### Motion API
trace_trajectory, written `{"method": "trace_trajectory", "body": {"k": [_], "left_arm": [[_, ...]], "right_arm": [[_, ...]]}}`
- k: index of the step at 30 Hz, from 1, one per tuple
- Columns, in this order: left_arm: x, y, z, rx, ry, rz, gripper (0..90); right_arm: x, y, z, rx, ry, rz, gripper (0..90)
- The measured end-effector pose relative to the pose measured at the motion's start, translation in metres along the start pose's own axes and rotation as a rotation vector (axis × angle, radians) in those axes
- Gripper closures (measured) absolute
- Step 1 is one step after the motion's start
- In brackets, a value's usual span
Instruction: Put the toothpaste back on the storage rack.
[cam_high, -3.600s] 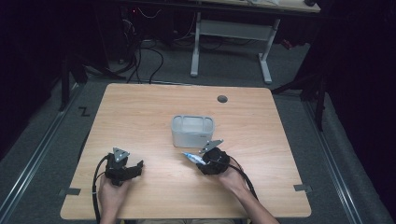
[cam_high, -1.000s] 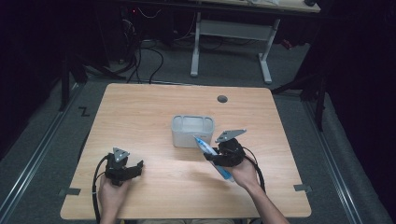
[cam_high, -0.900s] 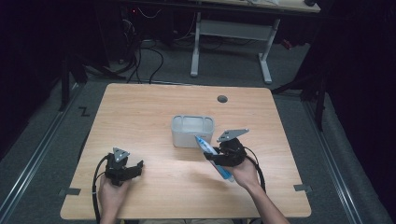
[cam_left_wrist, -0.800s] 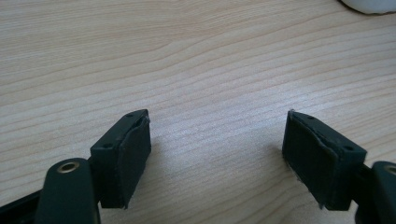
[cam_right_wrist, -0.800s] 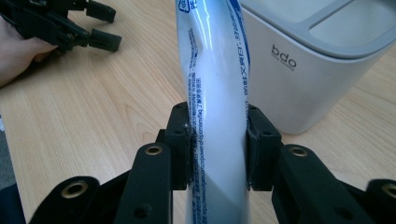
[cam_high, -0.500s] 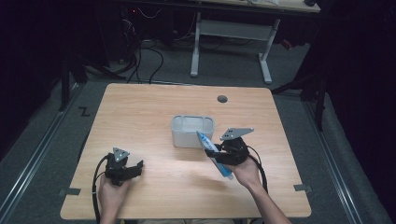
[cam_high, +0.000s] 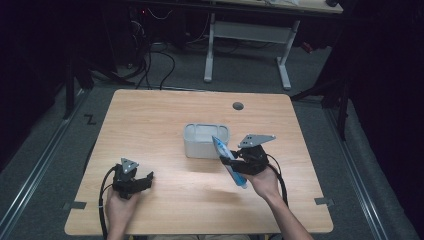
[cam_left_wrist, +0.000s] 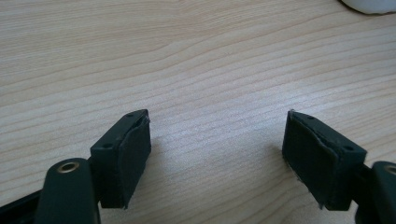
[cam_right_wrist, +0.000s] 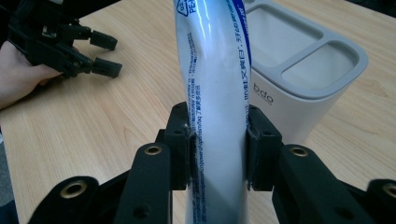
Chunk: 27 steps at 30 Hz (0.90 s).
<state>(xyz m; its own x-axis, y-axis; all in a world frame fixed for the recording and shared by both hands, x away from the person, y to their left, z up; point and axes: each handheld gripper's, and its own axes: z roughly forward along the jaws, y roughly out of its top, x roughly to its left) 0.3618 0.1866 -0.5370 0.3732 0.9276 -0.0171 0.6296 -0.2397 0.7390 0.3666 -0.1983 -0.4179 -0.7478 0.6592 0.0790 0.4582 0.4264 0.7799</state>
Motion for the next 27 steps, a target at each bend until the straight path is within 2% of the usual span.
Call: {"method": "trace_trajectory", "body": {"k": [18, 27], "left_arm": [[0.0, 0.0, 0.0, 0.001, -0.001, 0.001, 24.1], [0.0, 0.0, 0.0, 0.002, -0.001, 0.001, 24.1]], "right_arm": [[-0.004, 0.022, -0.011, -0.059, 0.004, -0.024, 67.4], [-0.01, 0.033, -0.012, -0.086, 0.011, -0.008, 67.5]]}}
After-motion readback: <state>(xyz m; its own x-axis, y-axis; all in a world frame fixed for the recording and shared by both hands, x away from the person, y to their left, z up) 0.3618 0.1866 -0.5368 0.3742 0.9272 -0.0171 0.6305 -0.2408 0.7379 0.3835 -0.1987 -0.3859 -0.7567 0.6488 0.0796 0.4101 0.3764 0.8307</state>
